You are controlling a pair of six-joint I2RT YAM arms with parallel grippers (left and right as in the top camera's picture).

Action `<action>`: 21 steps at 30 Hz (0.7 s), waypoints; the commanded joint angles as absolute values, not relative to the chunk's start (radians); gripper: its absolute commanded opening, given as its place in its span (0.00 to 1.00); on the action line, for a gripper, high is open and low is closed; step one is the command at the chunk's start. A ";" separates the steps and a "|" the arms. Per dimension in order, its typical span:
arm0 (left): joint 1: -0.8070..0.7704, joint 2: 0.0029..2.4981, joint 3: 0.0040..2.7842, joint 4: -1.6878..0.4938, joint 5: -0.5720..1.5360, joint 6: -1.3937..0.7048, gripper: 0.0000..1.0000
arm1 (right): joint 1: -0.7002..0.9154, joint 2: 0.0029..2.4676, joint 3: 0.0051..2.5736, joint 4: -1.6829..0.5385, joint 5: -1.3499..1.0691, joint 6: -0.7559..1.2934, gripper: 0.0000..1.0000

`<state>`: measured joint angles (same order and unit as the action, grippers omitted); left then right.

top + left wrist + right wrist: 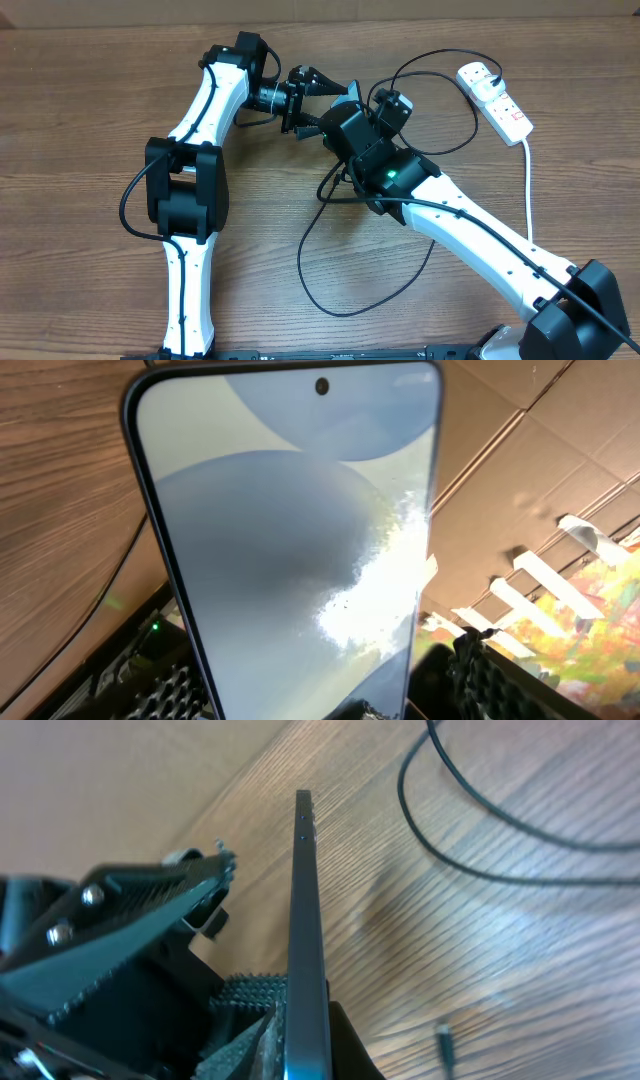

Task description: Plug charger to phone and switch on socket

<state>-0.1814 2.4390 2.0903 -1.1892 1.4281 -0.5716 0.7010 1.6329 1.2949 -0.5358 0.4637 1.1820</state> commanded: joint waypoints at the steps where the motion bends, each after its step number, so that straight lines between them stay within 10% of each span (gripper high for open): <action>1: -0.174 2.445 2.119 -1.188 1.423 -0.614 0.72 | 0.700 1.635 1.323 -0.524 0.490 1.524 0.04; 21: -0.170 2.445 2.119 -1.187 1.406 -0.720 0.48 | 0.696 1.635 1.322 -0.506 0.410 2.069 0.04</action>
<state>-0.1806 2.4390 2.0953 -1.1877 1.4120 -0.6895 0.7002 1.6398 1.2949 -0.5278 0.4206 1.9633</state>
